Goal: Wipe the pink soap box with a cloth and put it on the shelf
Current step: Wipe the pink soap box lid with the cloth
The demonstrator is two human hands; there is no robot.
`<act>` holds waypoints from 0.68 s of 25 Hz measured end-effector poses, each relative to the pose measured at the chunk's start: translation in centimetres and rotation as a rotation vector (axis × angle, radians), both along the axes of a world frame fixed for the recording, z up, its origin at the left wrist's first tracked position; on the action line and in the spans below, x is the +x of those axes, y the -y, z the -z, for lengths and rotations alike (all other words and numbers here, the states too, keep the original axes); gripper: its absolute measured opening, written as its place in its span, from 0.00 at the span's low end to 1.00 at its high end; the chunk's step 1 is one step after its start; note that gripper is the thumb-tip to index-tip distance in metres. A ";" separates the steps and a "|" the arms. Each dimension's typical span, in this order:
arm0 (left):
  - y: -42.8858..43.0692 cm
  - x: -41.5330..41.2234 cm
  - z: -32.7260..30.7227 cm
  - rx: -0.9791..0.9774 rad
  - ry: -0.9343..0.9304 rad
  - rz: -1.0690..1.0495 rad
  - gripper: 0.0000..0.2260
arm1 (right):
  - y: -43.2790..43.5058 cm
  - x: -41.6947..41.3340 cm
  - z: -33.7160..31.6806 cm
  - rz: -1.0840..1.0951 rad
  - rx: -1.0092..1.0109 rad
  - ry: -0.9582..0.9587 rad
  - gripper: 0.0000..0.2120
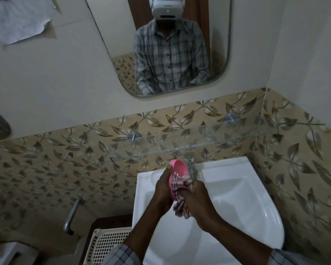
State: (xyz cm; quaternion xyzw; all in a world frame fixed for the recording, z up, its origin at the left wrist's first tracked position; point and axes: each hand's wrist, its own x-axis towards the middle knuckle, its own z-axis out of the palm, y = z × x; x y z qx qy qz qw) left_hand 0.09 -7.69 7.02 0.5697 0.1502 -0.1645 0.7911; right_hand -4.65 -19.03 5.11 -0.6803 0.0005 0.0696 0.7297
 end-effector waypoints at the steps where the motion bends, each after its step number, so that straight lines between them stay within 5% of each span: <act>1: -0.3 0.3 -0.3 0.014 -0.014 0.003 0.22 | 0.7 -0.2 0.5 -0.041 -0.241 0.331 0.10; 4: -0.9 0.2 -1.0 0.043 -0.152 0.111 0.23 | 5.4 2.8 1.2 -0.162 -0.893 1.280 0.16; 6: -0.9 0.6 -1.2 -0.016 -0.180 0.118 0.24 | 6.3 3.8 0.9 -0.142 -1.015 1.329 0.17; 8: -0.5 0.6 -0.7 -0.090 -0.169 0.021 0.25 | 4.1 2.8 0.6 -0.048 -0.822 0.954 0.16; 11: -0.1 -0.1 1.1 -0.081 -0.060 -0.072 0.25 | -0.5 0.9 -1.8 0.027 -0.091 0.016 0.10; 12: -0.1 -0.3 1.5 -0.071 -0.028 -0.079 0.25 | -0.8 1.2 -2.2 0.121 0.003 -0.069 0.09; 15: -1.3 0.2 1.0 -0.070 -0.047 -0.063 0.27 | 0.6 1.3 -2.0 -0.065 -0.152 0.314 0.08; 17: -2.5 0.7 0.1 -0.053 -0.133 0.054 0.27 | 3.1 1.7 -1.0 -0.282 -0.667 1.099 0.08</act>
